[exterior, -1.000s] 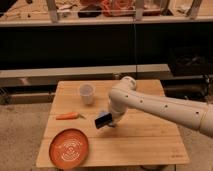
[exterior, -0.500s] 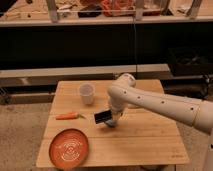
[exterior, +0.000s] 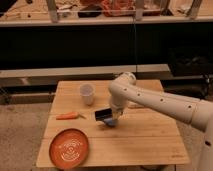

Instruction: Place the eraser on the white sponge

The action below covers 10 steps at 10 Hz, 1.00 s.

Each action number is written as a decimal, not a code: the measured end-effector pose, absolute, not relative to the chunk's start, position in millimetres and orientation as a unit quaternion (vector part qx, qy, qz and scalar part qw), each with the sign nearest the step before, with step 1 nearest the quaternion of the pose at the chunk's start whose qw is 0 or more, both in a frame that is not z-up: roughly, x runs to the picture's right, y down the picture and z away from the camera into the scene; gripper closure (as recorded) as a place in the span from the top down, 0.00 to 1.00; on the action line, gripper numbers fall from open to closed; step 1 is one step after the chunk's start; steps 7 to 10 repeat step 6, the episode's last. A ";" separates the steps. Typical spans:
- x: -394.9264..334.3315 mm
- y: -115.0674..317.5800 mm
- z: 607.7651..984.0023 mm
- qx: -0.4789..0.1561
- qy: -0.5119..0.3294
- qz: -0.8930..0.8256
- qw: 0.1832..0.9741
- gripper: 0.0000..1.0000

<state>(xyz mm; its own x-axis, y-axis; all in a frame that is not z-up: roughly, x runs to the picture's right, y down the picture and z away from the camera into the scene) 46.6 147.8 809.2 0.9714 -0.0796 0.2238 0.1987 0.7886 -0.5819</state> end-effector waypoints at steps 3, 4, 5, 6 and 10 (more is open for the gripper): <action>47.7 147.8 812.0 -0.320 -0.100 -0.074 0.939 0.80; 46.8 147.6 812.5 -0.319 -0.103 -0.077 0.939 0.80; 44.1 147.3 812.8 -0.318 -0.106 -0.082 0.939 0.80; 41.2 147.3 812.4 -0.316 -0.107 -0.086 0.939 0.80; 41.2 147.3 812.4 -0.316 -0.107 -0.086 0.939 0.80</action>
